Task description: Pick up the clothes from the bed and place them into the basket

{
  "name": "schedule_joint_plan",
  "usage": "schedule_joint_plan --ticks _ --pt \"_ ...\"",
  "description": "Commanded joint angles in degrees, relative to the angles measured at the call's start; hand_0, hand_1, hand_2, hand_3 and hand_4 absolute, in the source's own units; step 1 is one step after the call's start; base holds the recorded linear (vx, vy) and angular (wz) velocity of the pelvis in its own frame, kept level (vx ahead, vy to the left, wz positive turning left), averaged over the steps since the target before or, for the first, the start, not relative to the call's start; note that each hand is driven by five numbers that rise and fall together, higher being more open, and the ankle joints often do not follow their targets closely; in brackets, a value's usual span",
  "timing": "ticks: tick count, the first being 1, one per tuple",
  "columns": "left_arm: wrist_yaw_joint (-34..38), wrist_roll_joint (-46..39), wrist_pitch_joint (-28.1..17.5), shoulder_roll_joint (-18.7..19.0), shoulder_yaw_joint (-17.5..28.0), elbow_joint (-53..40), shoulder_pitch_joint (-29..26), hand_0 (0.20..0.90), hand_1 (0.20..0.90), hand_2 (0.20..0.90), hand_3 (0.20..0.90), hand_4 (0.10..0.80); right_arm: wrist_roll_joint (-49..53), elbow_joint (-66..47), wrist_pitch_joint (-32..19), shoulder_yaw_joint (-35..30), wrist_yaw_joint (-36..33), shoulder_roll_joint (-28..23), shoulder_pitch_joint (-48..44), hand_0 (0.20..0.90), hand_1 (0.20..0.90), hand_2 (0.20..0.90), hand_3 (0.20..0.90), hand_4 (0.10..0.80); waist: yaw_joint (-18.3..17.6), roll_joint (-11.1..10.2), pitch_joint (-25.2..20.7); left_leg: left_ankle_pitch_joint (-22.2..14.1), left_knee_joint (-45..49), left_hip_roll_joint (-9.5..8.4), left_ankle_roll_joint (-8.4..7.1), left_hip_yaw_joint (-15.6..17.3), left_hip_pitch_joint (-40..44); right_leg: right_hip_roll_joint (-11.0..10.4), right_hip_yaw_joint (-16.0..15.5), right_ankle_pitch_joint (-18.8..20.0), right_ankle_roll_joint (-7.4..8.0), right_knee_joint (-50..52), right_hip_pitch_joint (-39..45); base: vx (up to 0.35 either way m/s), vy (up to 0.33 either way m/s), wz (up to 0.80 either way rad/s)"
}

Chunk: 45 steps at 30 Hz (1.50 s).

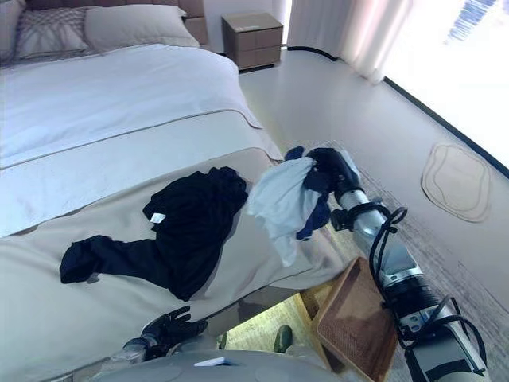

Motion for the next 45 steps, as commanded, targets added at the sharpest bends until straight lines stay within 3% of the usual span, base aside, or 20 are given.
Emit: schedule_joint_plan --ticks 1,6,9,10,11,12,19,23,25,31,35,36,37,41,45 --pt "-0.23 1.56 -0.82 1.5 -5.18 3.46 0.02 0.9 0.9 0.9 0.9 0.8 7.8 -7.36 -12.3 -4.93 -4.27 2.61 -13.55 0.3 0.3 0.3 0.2 0.1 1.94 -0.12 -3.05 -8.41 0.66 -2.6 2.86 0.3 1.53 -4.32 -6.43 -3.51 3.85 1.78 3.01 0.026 0.048 0.24" --pt "-0.42 1.81 -0.94 1.37 -4.6 3.91 1.18 0.9 0.9 0.9 0.9 0.8 2.17 -7.16 -15.36 -4.99 -14.42 7.0 -14.67 0.3 0.3 0.3 0.2 0.1 3.49 0.59 -3.35 -7.74 0.32 -2.86 2.76 -1.34 1.01 -4.39 -7.44 -3.72 3.72 1.85 3.21 0.02 0.043 0.22" --pt "-0.88 2.23 -0.78 1.23 -4.01 3.99 1.57 0.9 0.9 0.9 0.9 0.8 -7.0 -6.27 -13.63 -4.3 -18.04 6.55 -14.62 0.3 0.3 0.3 0.2 0.1 3.96 0.84 -3.55 -7.51 0.32 -3.01 2.65 -1.95 0.6 -4.51 -7.9 -3.76 3.81 1.86 3.17 0.008 0.038 0.15" --pt "-0.97 2.35 -0.76 1.17 -3.89 4.02 1.68 0.9 0.9 0.9 0.9 0.8 -10.27 -5.79 -12.07 -3.6 -18.53 5.85 -14.71 0.361 0.361 0.361 0.271 0.171 4.07 0.88 -3.6 -7.43 0.32 -3.06 2.64 -2.09 0.47 -4.56 -8.02 -3.79 3.84 1.9 3.12 0.011 0.035 0.19" --pt "-1.05 2.45 -0.7 1.17 -3.77 3.96 1.73 0.9 0.9 0.9 0.9 0.8 -13.55 -5.43 -9.71 -2.96 -18.32 5.13 -14.77 0.526 0.526 0.526 0.464 0.364 4.13 0.91 -3.65 -7.38 0.32 -3.09 2.6 -2.19 0.32 -4.6 -8.12 -3.82 3.88 1.98 3.02 0.009 0.029 0.13" --pt "-1.21 2.61 -0.56 1.27 -3.55 3.75 1.76 0.9 0.9 0.9 0.9 0.8 -18.55 -4.48 -7.0 -1.69 -17.57 3.29 -14.99 0.9 0.9 0.9 0.9 0.8 4.3 0.86 -3.65 -7.22 0.32 -3.14 2.55 -2.38 0.09 -4.61 -8.19 -3.83 3.92 2.04 2.9 0.007 0.018 0.04" --pt "-1.44 3.05 -0.45 1.46 -2.81 3.85 0.52 0.9 0.9 0.9 0.9 0.8 -32.23 -4.95 -1.53 2.93 -13.88 -4.26 -16.3 0.9 0.9 0.9 0.9 0.8 4.28 0.03 -3.19 -7.04 0.32 -3.21 2.52 -3.11 -0.62 -4.52 -7.88 -3.65 4.18 1.83 2.65 0.0 -0.001 0.0" --pt "-1.91 3.31 0.02 2.22 -2.53 3.67 -0.4 0.9 0.9 0.9 0.9 0.8 -35.96 -4.39 3.03 5.63 -6.31 -7.5 -17.27 0.9 0.9 0.9 0.9 0.8 4.03 -0.5 -2.91 -6.95 0.32 -3.09 2.46 -3.42 -1.05 -4.68 -7.31 -3.31 4.58 1.84 2.24 -0.001 -0.006 0.07" --pt "-1.98 2.98 0.08 2.72 -2.55 3.48 -0.52 0.9 0.9 0.9 0.9 0.8 -35.09 -4.46 2.57 6.91 -6.37 -8.47 -18.23 0.3 0.3 0.3 0.2 0.1 4.34 -0.87 -2.56 -6.9 0.32 -2.81 2.36 -3.07 -1.07 -4.76 -8.04 -3.17 4.69 1.97 2.26 -0.014 -0.015 0.07" --pt "-1.79 3.41 -0.37 2.82 -2.02 4.11 -0.16 0.9 0.9 0.9 0.9 0.8 -37.37 -3.81 0.93 7.3 -7.9 -6.61 -20.07 0.3 0.3 0.3 0.2 0.1 5.31 -1.35 -1.88 -6.92 0.32 -2.65 2.46 -2.82 -1.2 -4.83 -8.99 -3.0 4.84 2.07 2.26 -0.005 -0.004 0.02" --pt "-2.08 3.64 -0.43 3.15 -1.41 4.26 0.02 0.9 0.9 0.9 0.9 0.8 -37.33 -3.56 1.63 7.55 -5.3 -6.47 -20.27 0.3 0.3 0.3 0.2 0.1 5.61 -1.54 -1.84 -7.07 0.32 -2.54 2.38 -2.55 -1.18 -4.87 -9.51 -3.15 4.89 2.24 2.25 0.0 0.0 0.0" --pt "-2.35 3.73 -0.58 3.33 -1.13 4.05 0.27 0.9 0.9 0.9 0.9 0.8 -37.47 -3.15 3.35 7.99 -2.35 -6.82 -20.16 0.538 0.538 0.538 0.477 0.377 5.68 -1.61 -1.86 -7.06 0.32 -2.54 2.31 -2.52 -1.13 -4.88 -9.55 -3.21 4.91 2.3 2.24 0.0 0.0 0.0" --pt "-2.34 3.46 -0.5 3.39 -1.07 3.82 0.28 0.9 0.9 0.9 0.9 0.8 -37.43 -2.57 4.78 8.52 -0.2 -6.94 -20.01 0.9 0.9 0.9 0.9 0.8 5.73 -1.71 -1.82 -7.03 0.32 -2.54 2.28 -2.58 -1.13 -4.86 -9.52 -3.21 4.89 2.33 2.21 0.0 0.0 0.0" --pt "-2.59 2.54 0.04 4.24 -1.42 2.5 -0.13 0.9 0.9 0.9 0.9 0.8 -38.92 1.88 7.48 11.21 4.07 -6.81 -19.25 0.9 0.9 0.9 0.9 0.8 6.24 -2.34 -1.09 -6.63 0.32 -2.36 2.15 -3.04 -1.42 -4.58 -9.53 -3.35 4.61 2.75 1.98 0.0 0.0 0.0" --pt "-1.78 1.29 0.34 4.65 -3.12 0.86 -1.44 0.9 0.9 0.9 0.9 0.8 -43.2 11.94 9.5 13.09 -0.6 -3.93 -20.8 0.9 0.9 0.9 0.9 0.8 7.86 -2.92 0.54 -5.93 0.32 -2.13 2.1 -4.52 -2.74 -4.33 -10.13 -3.28 4.51 3.15 1.53 -0.02 -0.035 0.03"
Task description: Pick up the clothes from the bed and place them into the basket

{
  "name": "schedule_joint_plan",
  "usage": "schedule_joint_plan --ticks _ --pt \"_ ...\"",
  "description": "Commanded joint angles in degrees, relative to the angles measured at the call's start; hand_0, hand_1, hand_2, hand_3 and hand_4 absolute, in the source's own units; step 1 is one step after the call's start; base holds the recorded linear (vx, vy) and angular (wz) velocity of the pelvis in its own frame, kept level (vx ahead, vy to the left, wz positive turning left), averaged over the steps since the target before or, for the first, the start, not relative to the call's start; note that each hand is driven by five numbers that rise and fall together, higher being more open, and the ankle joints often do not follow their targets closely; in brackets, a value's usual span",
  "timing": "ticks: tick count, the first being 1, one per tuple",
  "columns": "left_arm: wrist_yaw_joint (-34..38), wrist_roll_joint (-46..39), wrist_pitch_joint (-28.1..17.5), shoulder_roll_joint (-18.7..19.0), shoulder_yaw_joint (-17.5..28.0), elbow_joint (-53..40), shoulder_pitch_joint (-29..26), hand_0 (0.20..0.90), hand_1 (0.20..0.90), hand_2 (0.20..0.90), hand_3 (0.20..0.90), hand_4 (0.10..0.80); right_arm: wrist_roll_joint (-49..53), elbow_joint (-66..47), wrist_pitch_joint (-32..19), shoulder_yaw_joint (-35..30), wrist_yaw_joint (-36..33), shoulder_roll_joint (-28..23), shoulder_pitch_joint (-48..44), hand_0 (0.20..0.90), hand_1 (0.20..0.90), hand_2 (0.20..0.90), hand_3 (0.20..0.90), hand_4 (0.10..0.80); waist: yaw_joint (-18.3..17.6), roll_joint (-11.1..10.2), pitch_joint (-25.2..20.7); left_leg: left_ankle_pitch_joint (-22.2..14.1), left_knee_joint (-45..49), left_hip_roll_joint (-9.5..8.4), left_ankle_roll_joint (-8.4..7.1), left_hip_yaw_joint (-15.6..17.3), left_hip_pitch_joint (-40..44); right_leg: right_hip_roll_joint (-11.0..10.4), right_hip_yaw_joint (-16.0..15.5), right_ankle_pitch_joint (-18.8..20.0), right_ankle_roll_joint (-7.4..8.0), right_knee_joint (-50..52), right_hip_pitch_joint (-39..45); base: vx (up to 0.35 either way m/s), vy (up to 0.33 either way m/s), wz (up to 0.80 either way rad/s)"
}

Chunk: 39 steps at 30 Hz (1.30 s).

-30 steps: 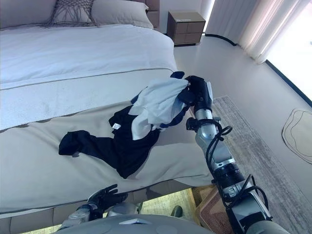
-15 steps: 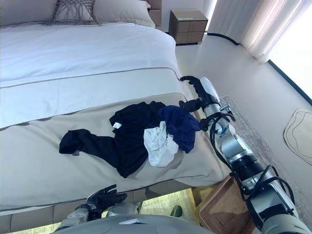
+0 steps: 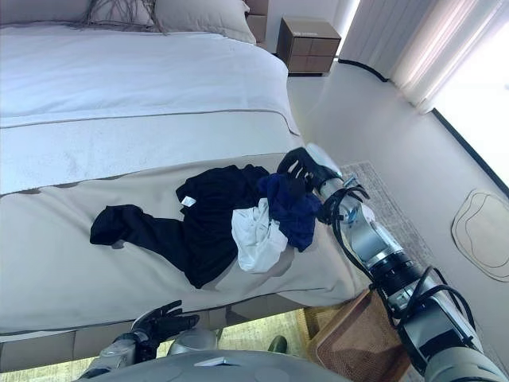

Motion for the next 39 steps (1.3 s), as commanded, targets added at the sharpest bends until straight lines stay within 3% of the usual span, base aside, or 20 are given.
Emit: schedule_joint_plan --ticks 1,5,10,14,18,23,25,29,39 --pt "-0.19 1.27 0.21 1.08 -4.75 0.78 -1.02 0.9 0.9 0.9 0.9 0.8 -4.79 4.8 0.12 -0.58 -7.04 0.29 -10.95 0.9 0.9 0.9 0.9 0.8 3.07 0.89 0.8 -6.21 0.07 -0.25 2.14 0.38 -0.7 -2.45 -4.74 -2.66 3.59 2.96 0.92 -0.039 -0.055 0.09" --pt "0.38 0.23 0.48 1.41 -7.49 -0.22 -3.63 0.9 0.9 0.9 0.9 0.8 -1.66 18.44 2.61 -0.78 -17.01 3.5 -17.11 0.9 0.9 0.9 0.9 0.8 5.86 1.43 3.49 -5.46 0.62 -0.28 1.87 -2.11 -3.82 -2.31 -5.52 -3.06 3.29 3.26 -0.05 -0.077 -0.028 0.24" --pt "0.19 -1.81 -0.02 2.13 -9.41 -0.59 -6.57 0.9 0.9 0.9 0.9 0.8 -0.3 25.97 0.01 -0.94 -17.37 3.53 -23.3 0.9 0.9 0.9 0.9 0.8 7.46 2.66 7.03 -4.19 1.6 -1.04 1.65 -4.11 -8.59 -2.68 -6.37 -3.36 2.64 4.18 -2.73 -0.157 0.006 0.3" --pt "1.19 -3.36 -0.03 2.16 -9.19 -2.25 -6.58 0.9 0.9 0.9 0.9 0.8 -2.52 22.42 -2.61 1.09 -15.1 2.35 -21.44 0.9 0.9 0.9 0.9 0.8 7.52 3.33 9.52 -2.84 1.45 -1.15 1.51 -5.24 -10.9 -2.79 -7.18 -3.86 2.18 5.58 -4.46 -0.075 0.019 0.27" --pt "1.78 -4.47 -0.34 1.74 -7.81 -2.75 -5.93 0.9 0.9 0.9 0.9 0.8 -6.16 17.14 -1.68 1.09 -16.0 3.01 -16.19 0.9 0.9 0.9 0.9 0.8 6.6 3.26 10.17 -2.57 0.89 -1.12 1.46 -5.33 -11.19 -2.7 -7.13 -4.13 2.25 5.9 -4.93 -0.004 0.012 0.14" --pt "1.77 -6.0 -1.93 0.62 -5.68 -2.45 -4.67 0.9 0.9 0.9 0.9 0.8 -10.3 10.61 -0.14 -0.23 -21.94 5.93 -8.02 0.9 0.9 0.9 0.9 0.8 4.92 3.15 10.49 -2.89 0.59 -0.7 1.65 -4.5 -10.99 -2.49 -6.11 -4.63 2.32 6.17 -5.45 0.003 0.006 0.02" --pt "1.59 -6.75 -3.24 -0.01 -5.18 -1.65 -4.48 0.9 0.9 0.9 0.9 0.8 -12.5 8.6 -1.61 -1.04 -26.24 6.74 -5.0 0.9 0.9 0.9 0.9 0.8 4.04 3.13 10.5 -3.04 0.49 -0.51 1.8 -3.84 -11.0 -2.28 -5.23 -4.84 2.37 6.28 -5.83 -0.005 0.011 -0.03" --pt "1.34 -7.73 -4.68 -0.8 -4.91 -1.5 -4.14 0.9 0.9 0.9 0.9 0.8 -13.9 5.27 -2.74 -1.53 -28.5 6.26 -1.62 0.9 0.9 0.9 0.9 0.8 3.09 3.36 10.69 -3.22 0.42 -0.33 1.92 -3.32 -10.94 -2.13 -4.22 -5.2 2.5 6.65 -6.32 -0.011 0.027 -0.11" --pt "1.16 -10.04 -5.43 0.25 -4.28 -1.48 -5.34 0.9 0.9 0.9 0.9 0.8 -22.67 -1.93 -7.95 2.52 -24.5 2.82 2.58 0.9 0.9 0.9 0.9 0.8 1.57 2.44 13.06 -3.36 0.62 0.07 1.84 -2.75 -12.19 -1.39 -2.3 -5.12 2.72 7.16 -8.34 -0.024 -0.012 -0.1"
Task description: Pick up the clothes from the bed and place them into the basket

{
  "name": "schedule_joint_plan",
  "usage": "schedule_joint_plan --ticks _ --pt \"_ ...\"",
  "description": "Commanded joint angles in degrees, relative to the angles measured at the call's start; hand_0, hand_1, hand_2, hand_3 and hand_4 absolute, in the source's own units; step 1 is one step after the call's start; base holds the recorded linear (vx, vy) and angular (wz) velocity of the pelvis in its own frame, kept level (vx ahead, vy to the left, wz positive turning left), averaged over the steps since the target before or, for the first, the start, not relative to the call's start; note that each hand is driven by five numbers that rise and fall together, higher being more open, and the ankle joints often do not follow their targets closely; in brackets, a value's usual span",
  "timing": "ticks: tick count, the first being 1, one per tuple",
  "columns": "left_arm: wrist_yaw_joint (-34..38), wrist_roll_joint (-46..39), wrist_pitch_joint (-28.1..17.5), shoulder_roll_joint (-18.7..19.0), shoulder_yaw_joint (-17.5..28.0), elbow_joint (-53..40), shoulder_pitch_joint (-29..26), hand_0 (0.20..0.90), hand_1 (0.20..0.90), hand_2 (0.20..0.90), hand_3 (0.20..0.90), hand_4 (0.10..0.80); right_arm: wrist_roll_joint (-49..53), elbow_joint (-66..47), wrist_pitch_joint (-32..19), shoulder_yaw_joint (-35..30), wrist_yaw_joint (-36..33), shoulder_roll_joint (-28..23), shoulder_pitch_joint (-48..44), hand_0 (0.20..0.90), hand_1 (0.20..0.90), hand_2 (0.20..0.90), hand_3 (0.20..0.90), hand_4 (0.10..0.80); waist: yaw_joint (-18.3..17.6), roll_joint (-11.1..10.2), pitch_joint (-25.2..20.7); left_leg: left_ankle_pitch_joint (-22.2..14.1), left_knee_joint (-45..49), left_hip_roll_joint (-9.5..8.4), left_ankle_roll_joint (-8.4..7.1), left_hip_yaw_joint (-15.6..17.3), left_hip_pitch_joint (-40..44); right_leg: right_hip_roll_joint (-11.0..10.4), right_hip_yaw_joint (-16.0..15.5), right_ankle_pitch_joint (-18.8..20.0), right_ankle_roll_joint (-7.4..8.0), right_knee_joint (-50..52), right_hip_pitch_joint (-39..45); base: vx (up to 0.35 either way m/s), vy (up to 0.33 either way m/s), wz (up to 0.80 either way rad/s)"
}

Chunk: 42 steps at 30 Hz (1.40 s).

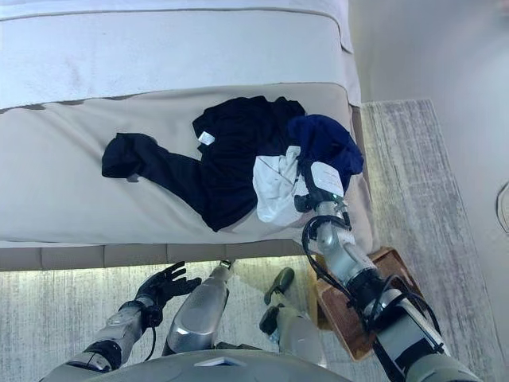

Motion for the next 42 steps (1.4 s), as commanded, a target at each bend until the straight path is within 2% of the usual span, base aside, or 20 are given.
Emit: schedule_joint_plan --ticks 1,4,8,14,19,20,25,26,27,28,30,32,34,37,38,42 --pt "-0.71 -1.92 -1.36 -0.79 -1.61 1.35 1.02 0.9 0.9 0.9 0.9 0.8 -6.36 -7.64 -5.28 2.8 -2.29 -4.7 -3.69 0.9 0.9 0.9 0.9 0.8 0.11 2.01 -1.36 -5.16 -2.14 0.66 2.67 2.49 0.68 -1.52 1.74 -5.32 2.97 7.14 0.74 -0.042 -0.016 -0.05" --pt "-0.8 -2.98 -1.87 -0.73 -2.72 1.64 -0.17 0.9 0.9 0.9 0.9 0.8 -7.49 -6.19 -5.36 4.89 -2.82 -4.61 -6.58 0.9 0.9 0.9 0.9 0.8 0.72 1.91 0.1 -4.91 -1.77 0.6 2.4 1.98 -0.63 -1.41 1.7 -5.35 2.86 7.18 0.08 -0.038 -0.009 -0.02" --pt "-0.75 -3.46 -1.93 -0.6 -3.93 0.63 -1.34 0.9 0.9 0.9 0.9 0.8 -7.65 -2.02 -1.42 6.58 -2.15 -3.27 -10.48 0.9 0.9 0.9 0.9 0.8 2.09 2.02 2.52 -4.47 -0.93 0.4 1.99 0.71 -2.72 -1.37 1.47 -5.65 2.64 7.93 -1.08 -0.012 -0.005 0.05" --pt "-0.62 -4.25 -1.76 -0.26 -5.3 -2.1 -1.95 0.9 0.9 0.9 0.9 0.8 -7.16 4.04 1.68 7.02 -1.97 -1.03 -13.62 0.9 0.9 0.9 0.9 0.8 3.9 2.77 5.48 -3.35 -0.32 -0.09 1.75 -1.41 -5.37 -1.45 0.17 -5.79 2.46 8.91 -2.55 -0.012 0.002 0.2" --pt "-0.56 -4.66 -0.82 -0.05 -6.58 -3.89 -2.88 0.9 0.9 0.9 0.9 0.8 -1.51 13.62 10.65 7.07 1.97 2.84 -16.23 0.9 0.9 0.9 0.9 0.8 5.89 3.72 6.7 -1.53 -0.98 -0.59 1.42 -4.28 -8.05 -1.7 -1.4 -6.26 2.11 10.14 -4.84 0.025 0.006 0.22" --pt "-0.65 -4.64 -0.79 -0.1 -7.02 -4.05 -3.2 0.9 0.9 0.9 0.9 0.8 0.4 17.69 10.94 6.95 2.14 3.76 -17.04 0.9 0.9 0.9 0.9 0.8 6.36 3.97 6.7 -1.08 -1.18 -0.61 1.36 -4.88 -8.73 -1.8 -1.73 -6.29 2.03 10.28 -5.48 0.029 -0.002 0.3" --pt "-0.88 -4.11 0.38 -0.64 -9.99 -5.19 -4.77 0.9 0.9 0.9 0.9 0.8 3.94 36.89 19.01 5.5 10.96 8.42 -22.83 0.9 0.9 0.9 0.9 0.8 9.33 5.43 6.7 -0.95 -1.83 -0.78 0.67 -6.91 -10.11 -2.31 -3.61 -7.68 1.72 11.14 -7.07 0.088 -0.059 0.17" --pt "-0.87 -4.16 0.4 -0.64 -10.07 -5.2 -4.81 0.9 0.9 0.9 0.9 0.8 3.94 37.09 19.15 5.44 11.37 8.48 -22.98 0.789 0.789 0.789 0.771 0.671 9.39 5.46 6.7 -0.93 -1.82 -0.8 0.66 -6.96 -10.15 -2.33 -3.68 -7.67 1.71 11.15 -7.11 0.049 -0.025 0.13" --pt "-0.82 -3.46 0.87 -1.06 -10.15 -6.01 -4.75 0.9 0.9 0.9 0.9 0.8 6.54 38.51 19.98 5.46 11.99 8.75 -23.65 0.415 0.415 0.415 0.335 0.235 9.84 5.82 6.7 -0.92 -1.82 -0.92 0.65 -7.26 -10.4 -2.41 -4.21 -7.62 1.72 11.06 -7.18 0.045 -0.016 0.12" --pt "-0.98 -3.36 1.53 -1.25 -10.77 -6.72 -4.94 0.9 0.9 0.9 0.9 0.8 7.58 40.57 18.82 4.39 10.09 8.93 -25.11 0.3 0.3 0.3 0.2 0.1 10.44 6.32 6.7 -0.69 -1.78 -1.13 0.63 -7.66 -10.64 -2.63 -4.81 -7.4 1.67 11.06 -7.45 0.052 -0.015 0.2" --pt "-0.76 -3.33 2.21 -1.61 -11.52 -7.38 -5.04 0.9 0.9 0.9 0.9 0.8 11.63 40.75 16.52 3.49 5.65 9.0 -26.31 0.3 0.3 0.3 0.2 0.1 10.79 6.75 6.7 -0.69 -1.58 -1.34 0.62 -7.96 -10.79 -2.81 -5.32 -7.15 1.72 10.97 -7.48 0.039 0.003 0.18" --pt "-0.17 -3.45 2.61 -1.98 -11.95 -7.5 -4.76 0.9 0.9 0.9 0.9 0.8 15.89 38.19 11.61 1.92 -2.4 7.97 -28.68 0.3 0.3 0.3 0.2 0.1 10.59 6.73 6.7 -0.89 -1.4 -1.37 0.7 -7.62 -10.11 -2.83 -5.32 -6.68 1.94 10.81 -7.0 0.025 0.029 0.17" --pt "0.54 -3.67 1.96 -2.33 -11.49 -7.07 -3.56 0.9 0.9 0.9 0.9 0.8 17.46 28.68 8.21 1.0 -9.41 5.96 -29.66 0.3 0.3 0.3 0.2 0.1 9.69 5.89 6.7 -1.73 -1.0 -0.98 0.79 -6.69 -8.98 -2.64 -4.42 -6.44 2.23 10.71 -6.19 -0.006 0.052 0.14" --pt "1.95 -4.49 0.38 -3.24 -9.4 -5.89 -1.85 0.9 0.9 0.9 0.9 0.8 15.26 10.88 5.3 -0.37 -14.97 1.83 -29.74 0.3 0.3 0.3 0.2 0.1 7.85 4.23 6.69 -3.03 -0.76 -0.25 1.1 -5.12 -6.71 -2.08 -2.25 -6.51 2.45 10.72 -4.76 -0.039 0.086 -0.17" --pt "2.04 -4.76 -0.28 -3.49 -8.57 -5.4 -1.43 0.9 0.9 0.9 0.9 0.8 13.48 6.1 2.24 -2.04 -16.72 0.74 -29.8 0.3 0.3 0.3 0.2 0.1 7.21 3.91 6.7 -2.27 -0.08 -0.4 1.6 -4.59 -6.83 -2.25 -2.15 -5.31 2.21 10.5 -4.54 -0.084 0.116 -0.4" --pt "0.93 -4.89 -1.83 -3.64 -5.35 -3.33 0.17 0.9 0.9 0.9 0.9 0.8 10.25 -10.87 -6.11 -8.09 -22.84 -2.05 -30.71 0.3 0.3 0.3 0.2 0.1 5.94 2.5 4.48 -3.98 -0.25 0.21 2.19 -2.8 -3.67 -1.77 0.18 -5.93 2.2 10.3 -2.28 0.022 0.056 -0.3"
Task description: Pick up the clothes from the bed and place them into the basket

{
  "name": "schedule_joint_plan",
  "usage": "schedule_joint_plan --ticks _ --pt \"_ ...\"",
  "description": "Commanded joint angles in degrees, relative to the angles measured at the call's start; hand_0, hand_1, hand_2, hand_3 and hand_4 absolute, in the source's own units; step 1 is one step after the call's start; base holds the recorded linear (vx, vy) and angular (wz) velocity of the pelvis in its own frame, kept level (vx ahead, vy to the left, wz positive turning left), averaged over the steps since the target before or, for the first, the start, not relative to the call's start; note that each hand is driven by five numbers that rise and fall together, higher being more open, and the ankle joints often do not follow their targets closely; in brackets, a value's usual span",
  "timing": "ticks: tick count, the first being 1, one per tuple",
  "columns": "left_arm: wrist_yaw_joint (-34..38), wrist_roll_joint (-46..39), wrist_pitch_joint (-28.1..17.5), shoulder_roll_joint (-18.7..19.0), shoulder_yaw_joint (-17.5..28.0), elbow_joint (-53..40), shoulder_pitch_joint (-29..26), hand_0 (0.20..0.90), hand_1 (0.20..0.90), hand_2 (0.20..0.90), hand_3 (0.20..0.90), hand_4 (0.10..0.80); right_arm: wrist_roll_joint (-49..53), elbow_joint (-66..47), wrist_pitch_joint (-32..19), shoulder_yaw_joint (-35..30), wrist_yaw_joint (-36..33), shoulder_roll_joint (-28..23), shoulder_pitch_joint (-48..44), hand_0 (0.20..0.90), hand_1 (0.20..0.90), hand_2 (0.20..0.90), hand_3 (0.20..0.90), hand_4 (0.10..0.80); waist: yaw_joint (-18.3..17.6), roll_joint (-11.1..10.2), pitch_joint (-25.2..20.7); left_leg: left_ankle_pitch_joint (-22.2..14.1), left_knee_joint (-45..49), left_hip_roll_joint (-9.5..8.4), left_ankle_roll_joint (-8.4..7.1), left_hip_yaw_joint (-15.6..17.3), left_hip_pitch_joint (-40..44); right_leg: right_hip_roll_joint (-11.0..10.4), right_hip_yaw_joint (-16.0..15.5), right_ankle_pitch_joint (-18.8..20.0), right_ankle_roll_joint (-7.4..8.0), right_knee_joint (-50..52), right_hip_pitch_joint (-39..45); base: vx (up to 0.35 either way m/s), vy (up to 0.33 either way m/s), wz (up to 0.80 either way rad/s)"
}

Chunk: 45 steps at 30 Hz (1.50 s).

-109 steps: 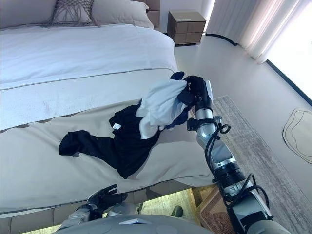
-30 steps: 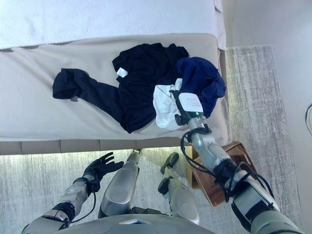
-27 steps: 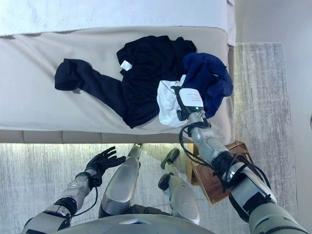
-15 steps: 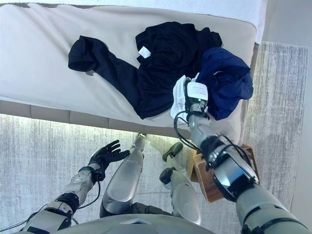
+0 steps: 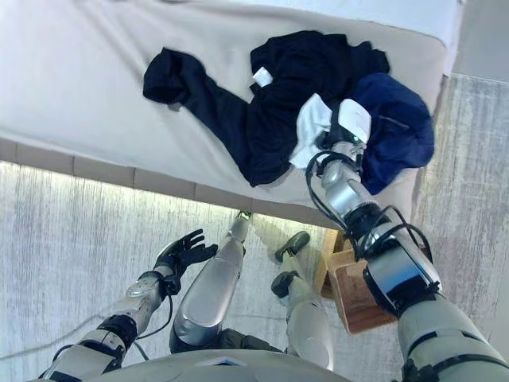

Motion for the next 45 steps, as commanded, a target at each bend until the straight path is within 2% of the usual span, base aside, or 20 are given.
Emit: schedule_joint_plan --ticks 1,5,7,12,15,18,26,27,28,32,37,38,39,45 --pt "-1.93 -0.96 -1.97 -1.06 0.1 1.83 5.7 0.9 0.9 0.9 0.9 0.8 -6.04 -18.14 -14.09 -8.35 -11.56 -2.67 -8.32 0.3 0.3 0.3 0.2 0.1 -1.1 -1.1 -2.99 -6.51 -3.14 0.63 4.87 1.96 6.6 -1.5 3.08 -6.07 2.15 6.38 5.3 0.132 0.052 -0.22" --pt "-3.39 0.95 -1.43 -1.18 1.66 2.79 7.78 0.9 0.9 0.9 0.9 0.8 -2.65 -27.95 -20.75 -13.73 -15.71 -4.02 -9.9 0.3 0.3 0.3 0.2 0.1 -0.99 -0.79 -6.86 -7.51 -3.64 0.18 5.36 2.0 9.51 -1.86 3.41 -6.33 2.04 6.38 7.49 0.121 0.055 -0.04" --pt "-3.92 1.66 -0.97 -1.21 1.71 3.57 9.14 0.9 0.9 0.9 0.9 0.8 2.91 -32.63 -21.86 -15.22 -14.7 -4.38 -9.35 0.3 0.3 0.3 0.2 0.1 -1.0 -0.32 -9.47 -7.95 -4.08 -0.14 5.64 1.64 11.42 -2.18 3.15 -6.43 2.08 6.31 8.74 0.157 0.066 0.03" --pt "-3.87 3.58 -1.5 -1.57 2.08 6.05 11.42 0.9 0.9 0.9 0.9 0.8 6.61 -36.89 -24.19 -15.94 -12.91 -2.4 -5.95 0.3 0.3 0.3 0.2 0.1 -0.91 -0.43 -13.54 -8.43 -4.53 -0.65 5.82 1.43 13.69 -2.32 2.46 -5.95 2.41 4.78 11.28 0.109 0.026 -0.02" --pt "-3.65 5.29 -0.86 -1.35 2.9 7.1 12.11 0.9 0.9 0.9 0.9 0.8 6.38 -35.89 -23.45 -15.5 -11.66 -1.25 -4.09 0.3 0.3 0.3 0.2 0.1 -0.53 -0.87 -15.34 -8.87 -4.55 -0.78 5.73 1.52 14.56 -2.4 1.79 -5.87 2.52 3.92 12.87 0.071 -0.019 0.01" --pt "-3.95 6.52 -0.37 -1.0 3.8 7.95 12.39 0.9 0.9 0.9 0.9 0.8 8.59 -33.24 -20.04 -14.42 -8.1 -1.0 -2.96 0.3 0.3 0.3 0.2 0.1 -0.21 -1.09 -16.19 -9.06 -4.53 -0.87 5.63 1.58 15.29 -2.42 1.28 -6.04 2.51 3.47 14.11 0.065 -0.011 0.0" --pt "-4.81 6.99 0.38 0.93 4.55 8.76 11.76 0.9 0.9 0.9 0.9 0.8 12.85 -21.96 -14.39 -7.4 9.29 0.34 0.43 0.3 0.3 0.3 0.2 0.1 0.54 -2.29 -15.5 -9.13 -3.58 -0.59 5.07 1.96 15.02 -2.27 0.22 -6.23 2.42 2.89 15.53 0.009 -0.007 0.0" --pt "-5.26 7.25 0.82 1.58 4.72 8.62 11.3 0.9 0.9 0.9 0.9 0.8 11.59 -18.1 -12.12 -5.17 12.55 0.93 0.0 0.634 0.634 0.634 0.59 0.49 0.93 -2.62 -15.02 -9.09 -3.23 -0.58 4.85 2.0 14.53 -2.27 -0.2 -6.16 2.53 2.87 15.46 -0.022 -0.042 0.03" --pt "-5.45 7.25 1.16 1.94 4.67 8.39 10.96 0.9 0.9 0.9 0.9 0.8 9.84 -15.12 -8.27 -3.68 15.75 1.02 -0.5 0.9 0.9 0.9 0.9 0.8 1.2 -2.83 -14.67 -9.02 -3.05 -0.57 4.73 2.01 14.23 -2.23 -0.34 -6.07 2.58 2.76 15.38 -0.035 -0.053 0.02" --pt "-5.34 5.72 1.6 3.06 3.13 7.29 8.94 0.9 0.9 0.9 0.9 0.8 7.46 -3.67 -6.33 1.39 18.22 0.76 -4.4 0.9 0.9 0.9 0.9 0.8 2.55 -3.77 -12.59 -8.8 -2.56 -0.15 4.6 2.46 12.67 -1.7 -1.19 -5.34 2.65 1.46 15.21 -0.084 -0.067 0.07" --pt "-4.81 4.99 1.35 3.54 2.14 7.13 6.82 0.9 0.9 0.9 0.9 0.8 3.99 -0.07 -5.04 2.32 18.14 0.96 -8.25 0.9 0.9 0.9 0.9 0.8 3.31 -4.55 -11.04 -8.61 -2.54 -0.22 4.66 2.77 11.46 -1.43 -1.91 -4.53 2.54 0.63 15.06 -0.066 -0.043 0.03" --pt "-4.49 5.0 1.43 3.68 2.07 7.11 6.52 0.9 0.9 0.9 0.9 0.8 2.66 0.0 -4.77 2.69 18.01 0.96 -8.7 0.422 0.422 0.422 0.343 0.243 3.36 -4.67 -10.78 -8.52 -2.56 -0.3 4.68 2.71 11.36 -1.33 -1.9 -4.62 2.51 0.82 14.97 -0.035 -0.016 0.0" --pt "-4.32 4.95 1.49 3.73 2.05 7.12 6.33 0.9 0.9 0.9 0.9 0.8 1.98 -0.03 -4.89 2.93 17.62 0.73 -9.09 0.3 0.3 0.3 0.2 0.1 3.32 -4.67 -10.63 -8.47 -2.65 -0.33 4.75 2.7 11.42 -1.3 -1.77 -4.67 2.44 0.91 14.95 0.0 0.0 0.0" --pt "-4.37 5.37 1.23 3.29 2.26 6.69 6.81 0.9 0.9 0.9 0.9 0.8 -1.3 -3.12 -5.09 1.6 14.86 -0.64 -8.27 0.3 0.3 0.3 0.2 0.1 2.01 -4.14 -10.55 -8.36 -2.61 -0.73 5.19 1.91 11.49 -1.3 0.88 -5.18 2.13 1.72 14.27 0.004 0.011 0.03"
